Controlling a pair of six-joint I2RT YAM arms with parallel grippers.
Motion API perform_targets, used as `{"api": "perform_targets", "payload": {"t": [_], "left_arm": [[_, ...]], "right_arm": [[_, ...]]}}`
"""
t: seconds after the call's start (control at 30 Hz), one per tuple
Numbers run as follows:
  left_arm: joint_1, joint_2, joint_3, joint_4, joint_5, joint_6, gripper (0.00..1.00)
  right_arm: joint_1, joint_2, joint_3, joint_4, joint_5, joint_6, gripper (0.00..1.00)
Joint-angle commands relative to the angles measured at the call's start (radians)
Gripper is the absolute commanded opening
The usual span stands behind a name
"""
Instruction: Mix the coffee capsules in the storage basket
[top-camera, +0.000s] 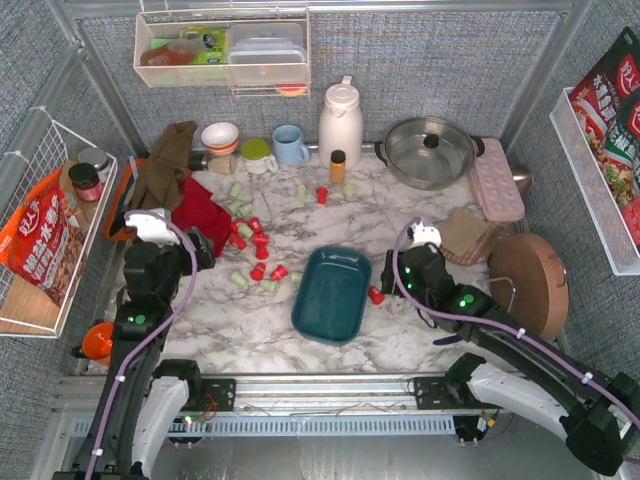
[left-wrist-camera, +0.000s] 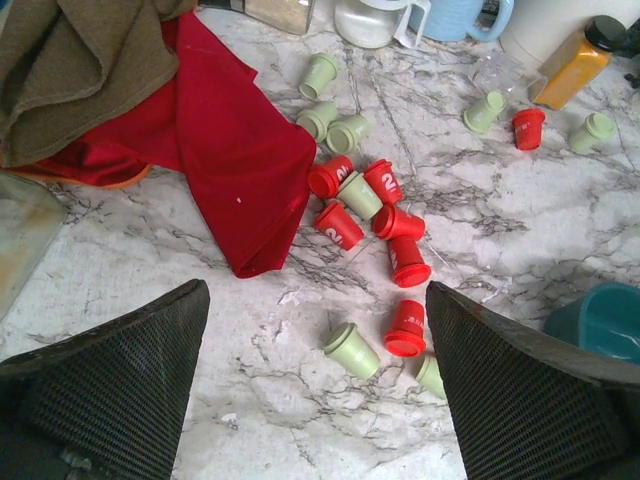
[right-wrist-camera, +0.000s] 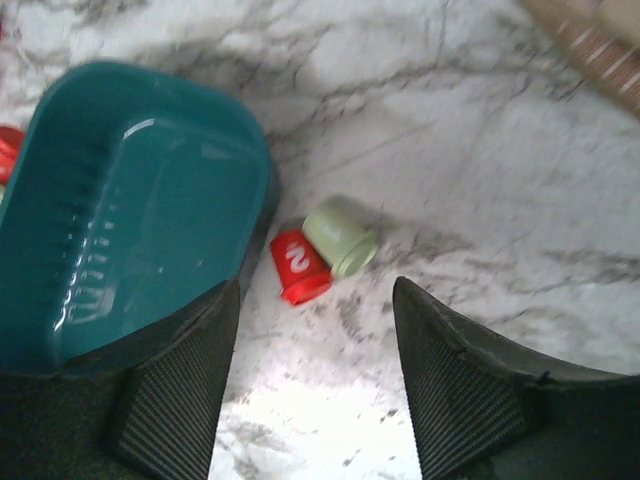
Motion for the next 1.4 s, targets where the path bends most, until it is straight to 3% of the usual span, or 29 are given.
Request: {"api": "perform_targets", "payload": {"t": [0.0, 0.1, 0.43, 0.73, 1.0, 1.2, 1.37], "left_arm": [[-0.001, -0.013, 0.007, 0.015, -0.027, 0.018, 0.98], [-0.001, -0.027, 0.003, 0.020, -0.043, 0.023, 0.99], [-0.001, -0.036, -0.001, 0.027, -0.037, 0.032, 0.99], [-0.001, -0.067, -0.005, 0.029, -0.027, 0.034, 0.99], [-0.001, -0.086, -0.009, 0.034, -0.019, 0.033, 0.99], [-0.001, -0.102, -0.011, 0.035, -0.018, 0.032, 0.99], [0.000, -0.108, -0.012, 0.037, -0.014, 0.031, 0.99]], "right_arm": [[0.080, -0.029, -0.077, 0.047, 0.032, 0.168, 0.63], [0.142, -0.033, -0.129, 0.104, 0.066, 0.225, 0.55], [0.306, 0.133, -0.108, 0.189, 0.206, 0.305, 0.55], [0.349, 0.321, -0.052, 0.176, 0.246, 0.394, 0.55], [0.376, 0.379, -0.047, 0.196, 0.255, 0.458, 0.50], [0.383, 0.378, -0.048, 0.175, 0.277, 0.510, 0.41], [0.382, 0.365, -0.047, 0.142, 0.301, 0.545, 0.27]]}}
